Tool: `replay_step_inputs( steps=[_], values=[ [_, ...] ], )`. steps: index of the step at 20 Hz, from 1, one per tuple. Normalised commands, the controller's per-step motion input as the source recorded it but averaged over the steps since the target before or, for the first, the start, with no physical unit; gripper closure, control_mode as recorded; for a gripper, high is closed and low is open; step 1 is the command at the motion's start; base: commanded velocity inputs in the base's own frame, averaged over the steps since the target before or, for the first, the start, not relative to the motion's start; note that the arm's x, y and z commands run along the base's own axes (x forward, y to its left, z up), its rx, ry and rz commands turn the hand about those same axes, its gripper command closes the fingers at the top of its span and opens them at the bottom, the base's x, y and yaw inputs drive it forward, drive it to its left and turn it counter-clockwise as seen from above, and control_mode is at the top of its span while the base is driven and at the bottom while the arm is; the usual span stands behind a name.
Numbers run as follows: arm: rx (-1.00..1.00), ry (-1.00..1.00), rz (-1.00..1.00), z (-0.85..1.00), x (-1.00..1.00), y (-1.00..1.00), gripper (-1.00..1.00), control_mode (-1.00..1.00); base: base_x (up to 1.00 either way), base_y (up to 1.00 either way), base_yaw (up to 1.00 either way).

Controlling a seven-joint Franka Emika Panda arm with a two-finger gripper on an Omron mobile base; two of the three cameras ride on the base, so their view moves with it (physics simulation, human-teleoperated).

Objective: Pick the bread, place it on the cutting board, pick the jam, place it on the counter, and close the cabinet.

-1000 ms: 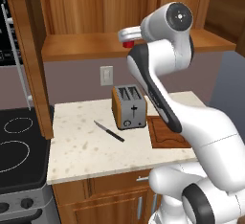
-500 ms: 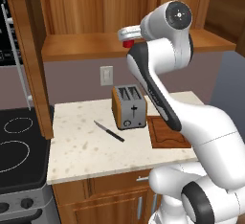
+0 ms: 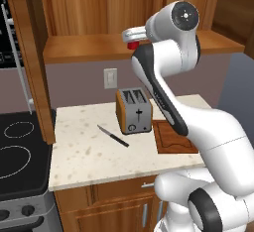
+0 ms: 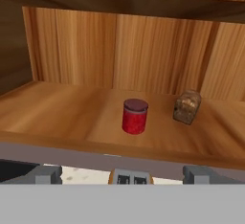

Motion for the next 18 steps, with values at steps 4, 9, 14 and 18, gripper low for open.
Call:
replay_step_inputs(
  steps=[4, 9, 14, 18],
  values=[
    [0.0, 0.0, 0.0, -0.07, 0.0, 0.0, -1.0, -1.0, 0.0, 0.0, 0.0],
    [0.0, 0.0, 0.0, -0.06, 0.0, 0.0, -1.0, -1.0, 0.0, 0.0, 0.0],
    [0.0, 0.0, 0.0, -0.06, 0.0, 0.0, -1.0, -1.0, 0.0, 0.0, 0.0],
    [0.0, 0.01, 0.0, 0.0, 0.0, 0.0, -1.0, -1.0, 0.0, 0.0, 0.0]
  ],
)
